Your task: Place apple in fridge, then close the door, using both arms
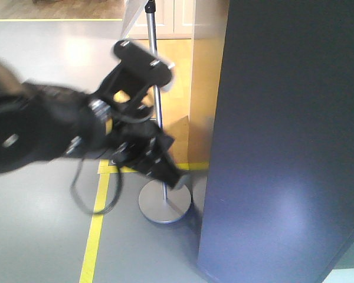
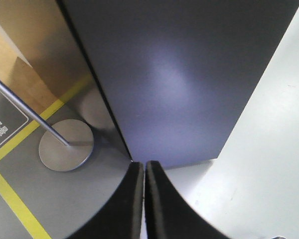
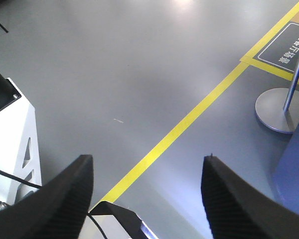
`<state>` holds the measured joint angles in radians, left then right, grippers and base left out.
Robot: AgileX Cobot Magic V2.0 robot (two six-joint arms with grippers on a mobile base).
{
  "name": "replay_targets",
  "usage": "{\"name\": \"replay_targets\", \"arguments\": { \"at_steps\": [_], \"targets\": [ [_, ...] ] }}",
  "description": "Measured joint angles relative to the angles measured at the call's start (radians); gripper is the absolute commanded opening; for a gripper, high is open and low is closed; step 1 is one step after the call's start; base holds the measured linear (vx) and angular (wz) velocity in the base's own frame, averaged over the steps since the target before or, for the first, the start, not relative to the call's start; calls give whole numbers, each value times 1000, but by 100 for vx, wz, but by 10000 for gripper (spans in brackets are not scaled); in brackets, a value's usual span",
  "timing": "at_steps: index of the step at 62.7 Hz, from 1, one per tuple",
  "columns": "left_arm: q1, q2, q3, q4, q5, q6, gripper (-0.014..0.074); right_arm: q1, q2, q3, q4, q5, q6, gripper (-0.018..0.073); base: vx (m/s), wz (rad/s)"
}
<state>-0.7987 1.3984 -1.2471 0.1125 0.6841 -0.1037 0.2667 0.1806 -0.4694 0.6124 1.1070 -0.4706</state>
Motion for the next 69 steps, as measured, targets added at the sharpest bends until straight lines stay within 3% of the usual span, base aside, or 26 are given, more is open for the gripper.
{"name": "replay_targets", "arguments": {
  "at_steps": [14, 19, 31, 45, 61, 69],
  "targets": [
    [155, -141, 233, -67, -119, -4, -6, 0, 0, 0, 16, -2, 2, 441, 0, 0],
    [181, -198, 327, -76, -158, -5, -6, 0, 1, 0, -2, -11, 37, 410, 0, 0],
    [193, -327, 476, -79, -211, -7, -6, 0, 78, -2, -144, -29, 210, 255, 0, 0],
    [193, -363, 517, -80, -189, -7, -6, 0, 258, -90, -276, -35, 238, -18, 0, 0],
    [193, -363, 517, -80, -165, -7, -6, 0, 436, -172, -398, -160, 278, -9, 0, 0],
    [193, -363, 517, -80, -163, -7, -6, 0, 519, -175, -518, -277, 402, -10, 0, 0]
  ]
}}
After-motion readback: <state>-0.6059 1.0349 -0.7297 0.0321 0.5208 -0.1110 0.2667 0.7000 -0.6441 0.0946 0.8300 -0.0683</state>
